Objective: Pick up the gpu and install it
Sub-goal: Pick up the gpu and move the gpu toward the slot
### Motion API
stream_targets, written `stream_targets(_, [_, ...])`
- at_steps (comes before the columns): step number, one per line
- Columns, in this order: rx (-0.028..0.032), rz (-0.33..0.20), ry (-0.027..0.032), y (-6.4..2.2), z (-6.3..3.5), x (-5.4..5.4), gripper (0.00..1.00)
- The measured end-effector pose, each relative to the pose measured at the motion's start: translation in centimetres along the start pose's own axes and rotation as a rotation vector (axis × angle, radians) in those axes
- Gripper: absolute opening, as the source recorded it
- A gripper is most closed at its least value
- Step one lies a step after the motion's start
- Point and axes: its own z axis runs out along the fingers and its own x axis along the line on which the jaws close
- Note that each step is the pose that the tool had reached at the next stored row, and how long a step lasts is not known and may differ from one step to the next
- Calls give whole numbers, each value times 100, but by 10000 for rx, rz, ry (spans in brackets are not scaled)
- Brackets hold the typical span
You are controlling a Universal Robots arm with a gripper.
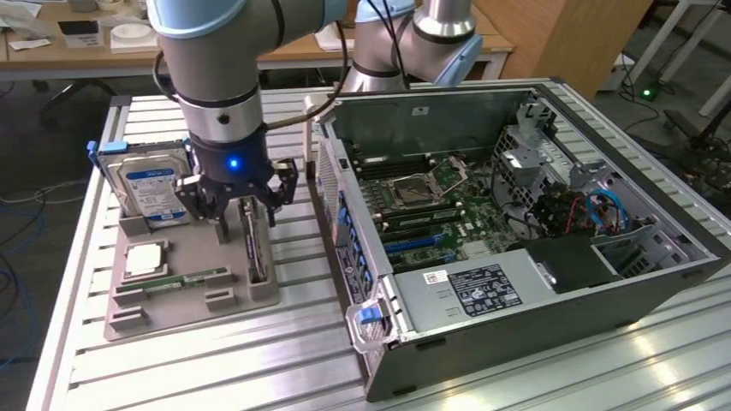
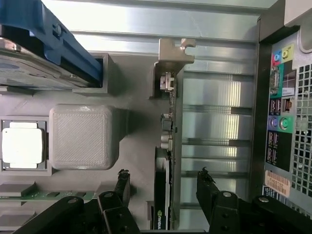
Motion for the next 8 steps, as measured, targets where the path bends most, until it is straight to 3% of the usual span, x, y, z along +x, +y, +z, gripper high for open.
stream_targets(8, [0,27,-2,-9,145,24,66])
